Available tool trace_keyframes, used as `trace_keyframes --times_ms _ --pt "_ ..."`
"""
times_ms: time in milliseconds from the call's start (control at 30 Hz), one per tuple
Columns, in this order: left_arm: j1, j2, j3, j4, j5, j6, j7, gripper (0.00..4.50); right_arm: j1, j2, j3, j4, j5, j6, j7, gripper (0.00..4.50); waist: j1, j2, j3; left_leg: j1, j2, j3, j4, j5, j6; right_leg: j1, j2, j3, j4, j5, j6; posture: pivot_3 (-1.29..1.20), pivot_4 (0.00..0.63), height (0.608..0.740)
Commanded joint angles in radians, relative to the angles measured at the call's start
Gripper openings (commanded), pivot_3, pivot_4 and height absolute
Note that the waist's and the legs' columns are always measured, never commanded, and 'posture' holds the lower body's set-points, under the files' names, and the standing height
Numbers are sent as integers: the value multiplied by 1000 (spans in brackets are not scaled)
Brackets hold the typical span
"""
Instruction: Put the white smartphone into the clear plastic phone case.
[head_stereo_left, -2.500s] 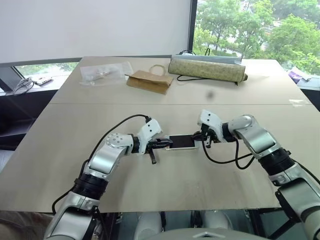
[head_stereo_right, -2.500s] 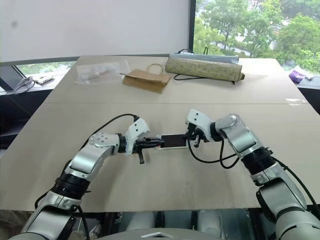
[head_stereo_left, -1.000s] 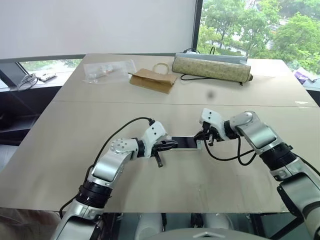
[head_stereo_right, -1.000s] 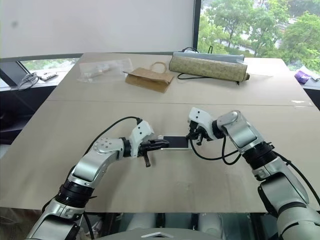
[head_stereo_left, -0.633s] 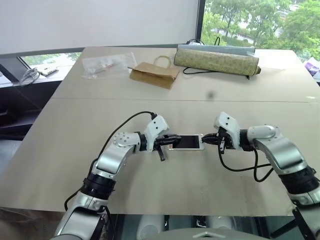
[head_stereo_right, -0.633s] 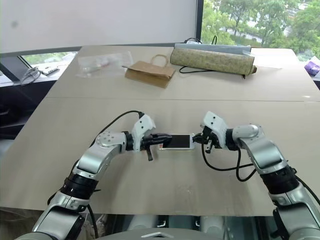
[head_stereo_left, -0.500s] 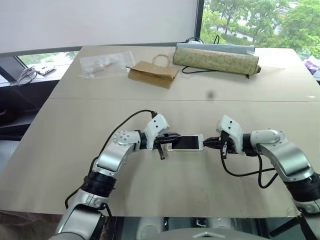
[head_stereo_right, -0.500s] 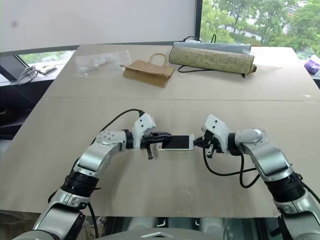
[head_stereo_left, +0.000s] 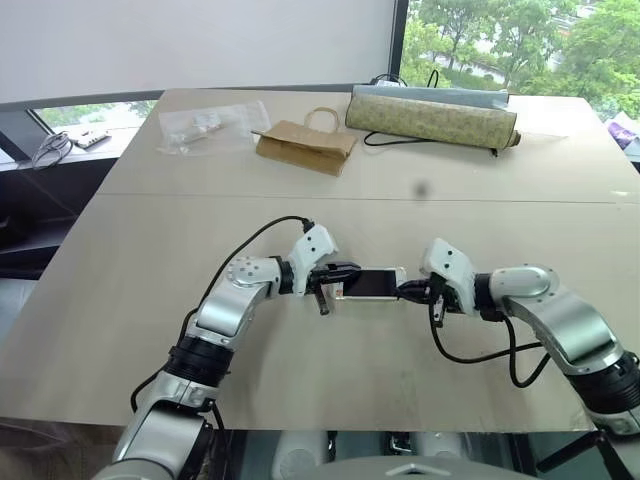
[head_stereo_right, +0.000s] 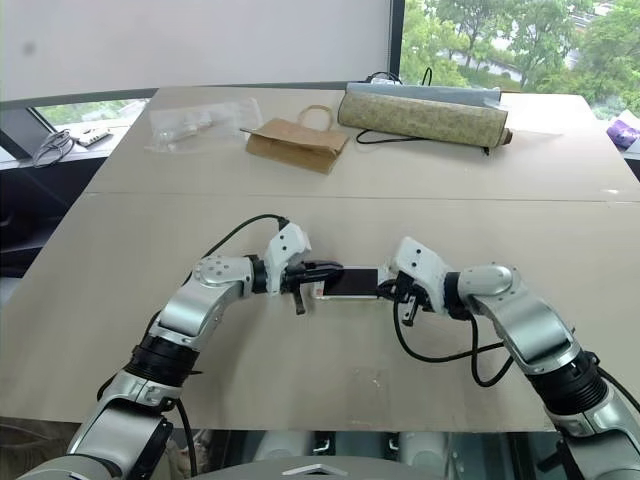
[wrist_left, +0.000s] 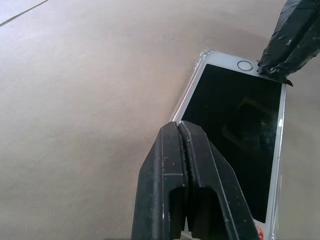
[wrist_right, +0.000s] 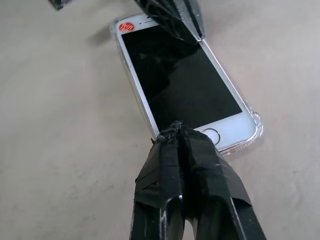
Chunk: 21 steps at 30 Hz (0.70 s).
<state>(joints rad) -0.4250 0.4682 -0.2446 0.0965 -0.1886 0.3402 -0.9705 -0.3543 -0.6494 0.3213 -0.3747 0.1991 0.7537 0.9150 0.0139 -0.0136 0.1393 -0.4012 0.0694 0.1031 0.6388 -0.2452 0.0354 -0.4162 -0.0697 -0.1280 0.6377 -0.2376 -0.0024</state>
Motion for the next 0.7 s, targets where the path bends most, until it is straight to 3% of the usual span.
trace_keyframes --times_ms 33,300,567,700 --pt "31 6 -31 46 37 20 5 31 -1 -33 85 42 -46 -3 24 0 0 0 0 0 0 0 0 0 0 0 0 0 0 0 0 0 150 740" --pt "48 14 -31 19 33 30 6 31 -66 -65 210 168 -157 -42 47 0 -1 -2 -2 4 0 0 0 0 0 3 0 0 0 0 0 0 150 740" --pt "63 26 -25 -15 27 52 11 31 -110 -3 351 345 -291 -147 73 0 -4 -10 -19 5 1 0 0 0 0 3 0 0 0 0 0 0 150 740" --pt "74 33 -14 -44 11 67 8 31 -106 34 353 399 -325 -182 87 0 -10 -12 -26 10 3 0 0 0 0 6 0 0 0 -1 -3 0 150 740"
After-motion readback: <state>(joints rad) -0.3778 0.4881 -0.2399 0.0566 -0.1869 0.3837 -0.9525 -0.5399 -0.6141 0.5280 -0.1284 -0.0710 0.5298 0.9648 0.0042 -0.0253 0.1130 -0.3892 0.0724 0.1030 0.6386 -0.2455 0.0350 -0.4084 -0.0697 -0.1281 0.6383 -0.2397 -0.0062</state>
